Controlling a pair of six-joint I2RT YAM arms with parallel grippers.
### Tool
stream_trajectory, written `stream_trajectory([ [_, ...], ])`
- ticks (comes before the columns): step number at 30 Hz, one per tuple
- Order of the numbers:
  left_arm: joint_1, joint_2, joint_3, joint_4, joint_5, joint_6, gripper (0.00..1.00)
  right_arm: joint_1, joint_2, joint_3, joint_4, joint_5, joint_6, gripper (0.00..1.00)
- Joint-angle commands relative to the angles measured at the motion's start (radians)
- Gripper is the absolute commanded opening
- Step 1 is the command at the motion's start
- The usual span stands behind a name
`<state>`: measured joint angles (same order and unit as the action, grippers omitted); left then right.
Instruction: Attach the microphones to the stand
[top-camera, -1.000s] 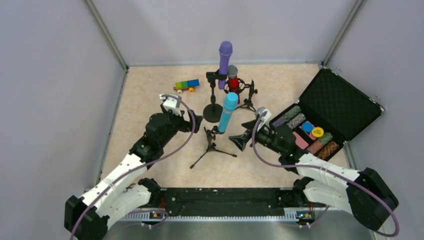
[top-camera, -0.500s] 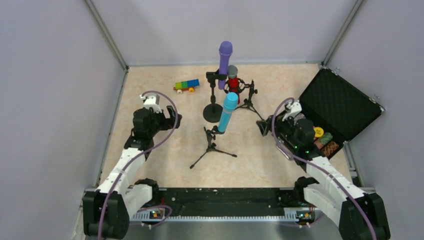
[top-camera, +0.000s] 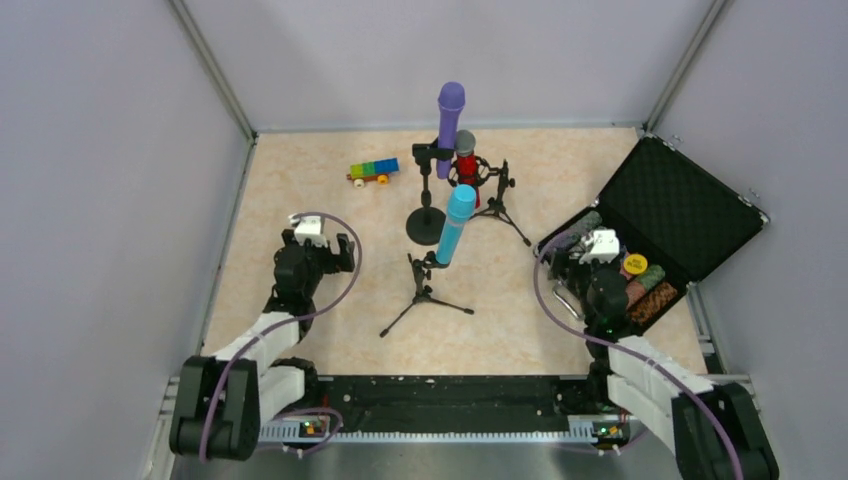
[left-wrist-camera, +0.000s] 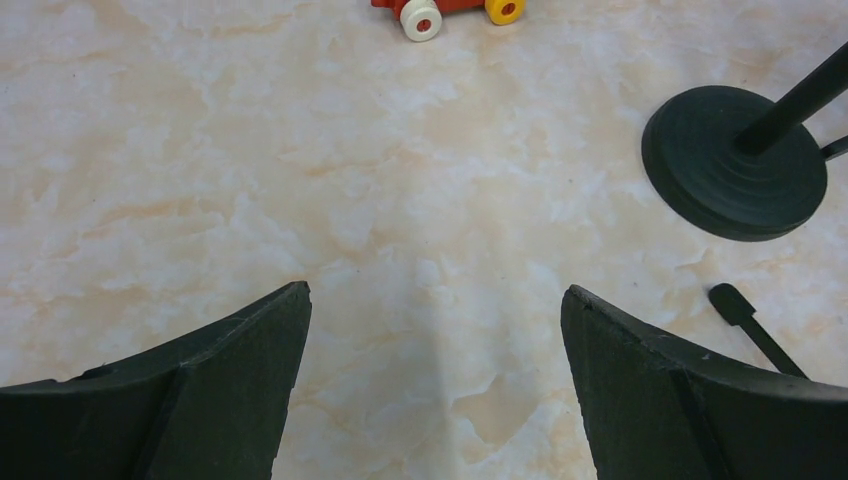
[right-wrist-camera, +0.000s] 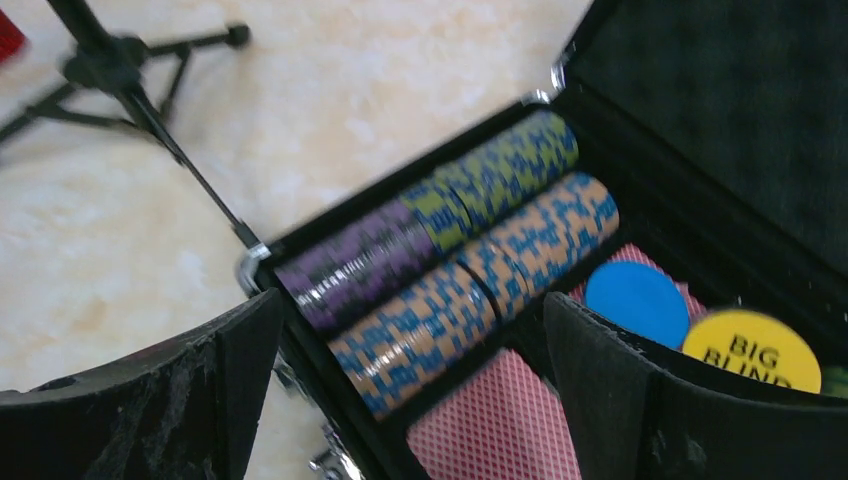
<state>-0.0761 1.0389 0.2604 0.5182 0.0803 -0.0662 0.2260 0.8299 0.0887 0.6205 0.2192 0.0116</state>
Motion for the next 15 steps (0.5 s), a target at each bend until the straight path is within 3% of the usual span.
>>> stream_trajectory([
  [1, 0.011, 0.096, -0.031, 0.328, -0.013, 0.071, 0.99, -0.009, 0.157, -0.076, 0.401, 0.124, -0.080, 0.99],
  [4, 0.021, 0.190, -0.026, 0.408, -0.007, 0.071, 0.99, -0.014, 0.276, -0.062, 0.519, 0.116, -0.106, 0.99],
  [7, 0.040, 0.193, 0.016, 0.316, 0.000, 0.041, 0.99, -0.035, 0.418, -0.062, 0.721, 0.098, -0.107, 0.99],
  [9, 0.047, 0.181, 0.006, 0.317, 0.000, 0.119, 0.99, -0.064, 0.528, -0.065, 0.831, 0.089, -0.088, 0.99],
  [10, 0.046, 0.166, -0.021, 0.342, 0.009, 0.171, 0.99, -0.084, 0.588, -0.063, 0.875, 0.070, -0.072, 0.99],
  [12, 0.066, 0.201, -0.068, 0.489, -0.065, 0.117, 0.99, -0.104, 0.681, -0.052, 0.966, 0.115, -0.058, 0.99],
  [15, 0.083, 0.380, -0.066, 0.688, -0.021, 0.124, 0.99, -0.116, 0.623, 0.006, 0.757, 0.115, -0.020, 0.99],
])
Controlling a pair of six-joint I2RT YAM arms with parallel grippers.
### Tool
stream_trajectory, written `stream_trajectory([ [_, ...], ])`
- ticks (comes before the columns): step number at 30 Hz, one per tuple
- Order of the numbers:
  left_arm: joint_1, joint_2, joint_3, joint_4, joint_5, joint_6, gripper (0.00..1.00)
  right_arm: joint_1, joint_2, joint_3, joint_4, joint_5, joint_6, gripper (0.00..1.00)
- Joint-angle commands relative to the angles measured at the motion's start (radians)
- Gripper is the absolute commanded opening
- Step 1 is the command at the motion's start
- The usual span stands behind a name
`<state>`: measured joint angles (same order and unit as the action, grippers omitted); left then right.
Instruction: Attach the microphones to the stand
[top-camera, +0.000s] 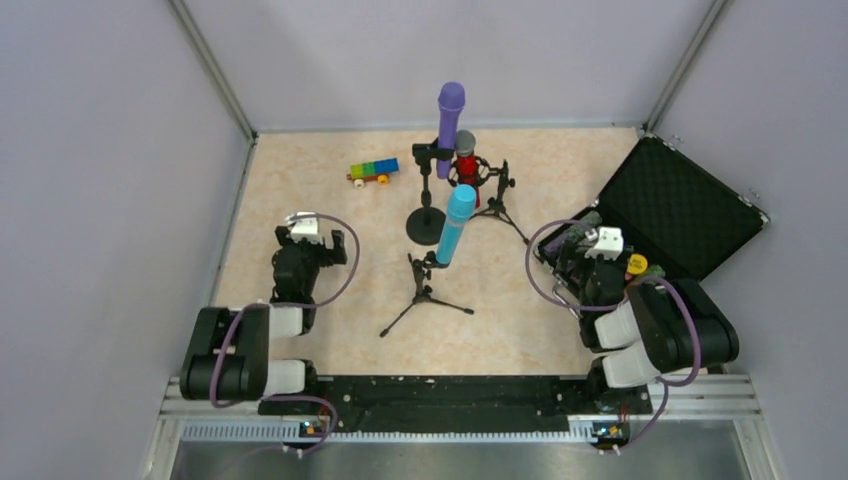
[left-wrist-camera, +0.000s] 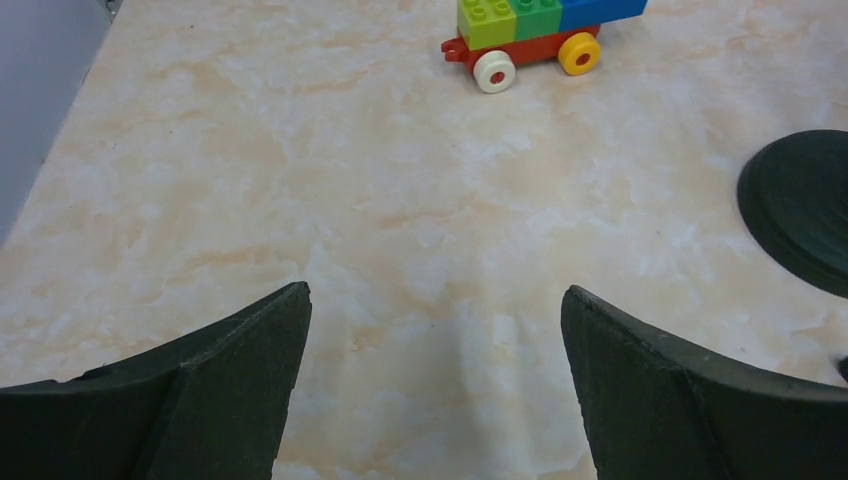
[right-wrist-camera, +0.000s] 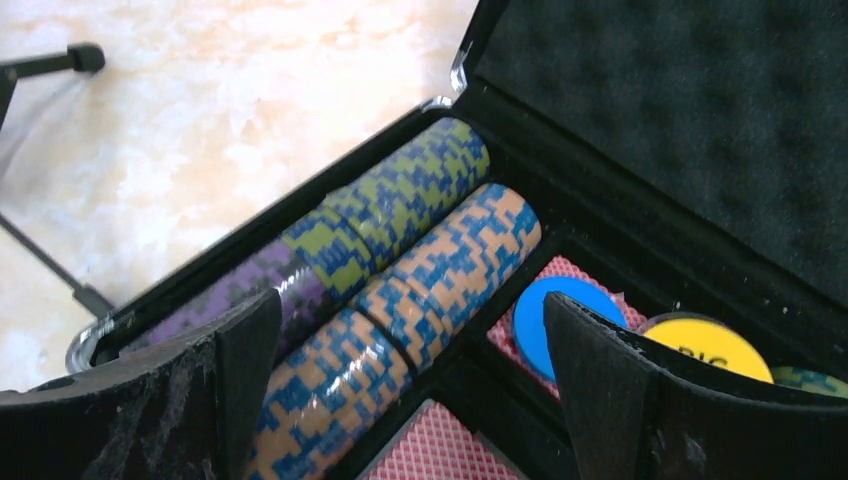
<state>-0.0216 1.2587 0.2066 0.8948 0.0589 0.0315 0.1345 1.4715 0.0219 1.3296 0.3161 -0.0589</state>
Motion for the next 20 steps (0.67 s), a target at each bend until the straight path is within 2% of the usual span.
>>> stream_trajectory([
  [1, 0.042, 0.213, -0.016, 0.402, -0.040, 0.010, 0.99, -0.027, 0.000, 0.088, 0.059, 0.021, 0.044, 0.99],
  [2, 0.051, 0.228, -0.009, 0.397, -0.093, -0.014, 0.99, -0.028, -0.007, 0.101, 0.025, 0.020, 0.047, 0.99],
  [3, 0.057, 0.205, 0.020, 0.289, -0.124, -0.041, 0.99, -0.027, -0.018, 0.116, -0.021, 0.018, 0.051, 0.99],
  [5, 0.058, 0.172, 0.099, 0.089, -0.147, -0.067, 0.99, -0.027, -0.003, 0.122, -0.008, 0.020, 0.044, 0.99],
  [10, 0.059, 0.211, 0.094, 0.174, -0.166, -0.059, 0.99, -0.027, -0.008, 0.121, -0.016, 0.080, 0.074, 0.99],
  [20, 0.058, 0.197, 0.104, 0.127, -0.164, -0.055, 0.99, -0.027, -0.006, 0.139, -0.047, 0.107, 0.091, 0.99],
])
